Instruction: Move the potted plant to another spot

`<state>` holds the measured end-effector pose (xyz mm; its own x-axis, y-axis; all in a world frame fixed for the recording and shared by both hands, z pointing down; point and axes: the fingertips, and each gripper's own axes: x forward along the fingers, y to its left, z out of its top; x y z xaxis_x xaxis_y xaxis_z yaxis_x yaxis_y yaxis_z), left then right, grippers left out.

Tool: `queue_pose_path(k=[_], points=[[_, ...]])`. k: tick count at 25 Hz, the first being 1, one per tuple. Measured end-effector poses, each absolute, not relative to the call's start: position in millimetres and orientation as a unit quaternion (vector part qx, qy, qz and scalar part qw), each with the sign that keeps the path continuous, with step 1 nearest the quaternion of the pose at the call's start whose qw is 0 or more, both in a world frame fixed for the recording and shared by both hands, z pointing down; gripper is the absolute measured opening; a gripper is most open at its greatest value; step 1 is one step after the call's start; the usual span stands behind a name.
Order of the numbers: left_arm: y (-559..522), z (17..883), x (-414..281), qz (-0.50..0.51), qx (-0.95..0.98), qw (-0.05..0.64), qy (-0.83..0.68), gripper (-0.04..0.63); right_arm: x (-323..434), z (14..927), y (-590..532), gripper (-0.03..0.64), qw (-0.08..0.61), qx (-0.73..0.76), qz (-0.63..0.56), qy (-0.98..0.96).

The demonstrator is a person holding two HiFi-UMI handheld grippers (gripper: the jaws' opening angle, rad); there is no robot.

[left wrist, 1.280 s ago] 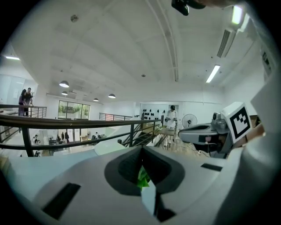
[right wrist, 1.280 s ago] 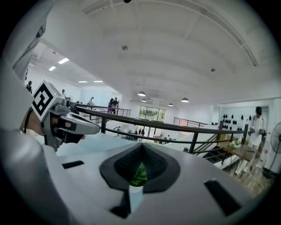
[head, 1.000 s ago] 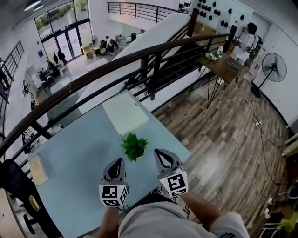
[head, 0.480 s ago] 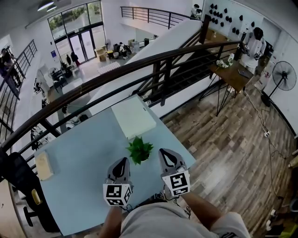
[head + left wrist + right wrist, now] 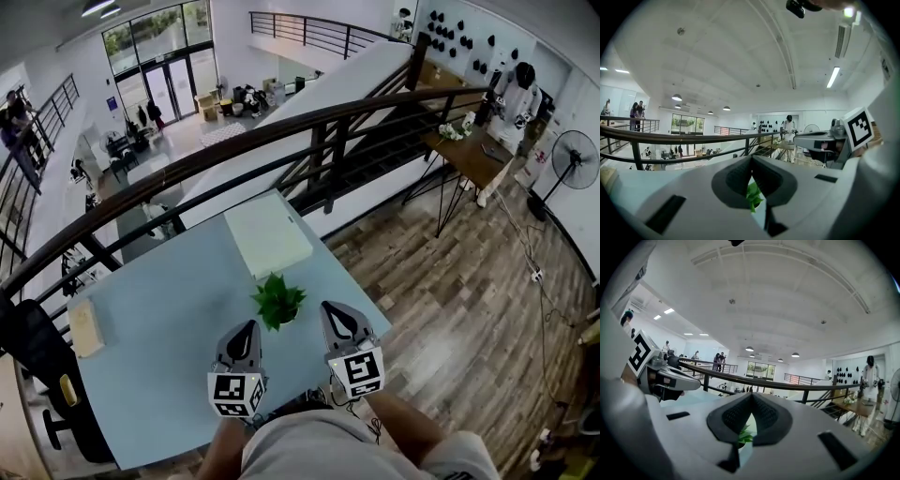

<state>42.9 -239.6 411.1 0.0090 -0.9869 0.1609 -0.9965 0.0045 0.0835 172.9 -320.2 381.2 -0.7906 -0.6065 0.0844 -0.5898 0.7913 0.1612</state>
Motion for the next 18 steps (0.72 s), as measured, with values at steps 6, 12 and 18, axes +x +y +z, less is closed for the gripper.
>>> queue_pose_path(k=[6, 12, 18], points=[[-238.1, 414.1, 47.4, 0.024, 0.700, 0.093, -0.708, 0.011, 181.4, 384.6, -323.0, 0.003, 0.068, 0.321, -0.061, -0.943], [-236.2, 414.4, 53.8, 0.020, 0.698, 0.097, -0.709, 0.011, 184.0, 383.4, -320.5, 0.003, 0.076, 0.314, -0.062, -0.944], [-236.5, 417.2, 56.9, 0.020, 0.694, 0.099, -0.713, 0.011, 193.6, 385.9, -327.0, 0.003, 0.065, 0.320, -0.044, -0.944]])
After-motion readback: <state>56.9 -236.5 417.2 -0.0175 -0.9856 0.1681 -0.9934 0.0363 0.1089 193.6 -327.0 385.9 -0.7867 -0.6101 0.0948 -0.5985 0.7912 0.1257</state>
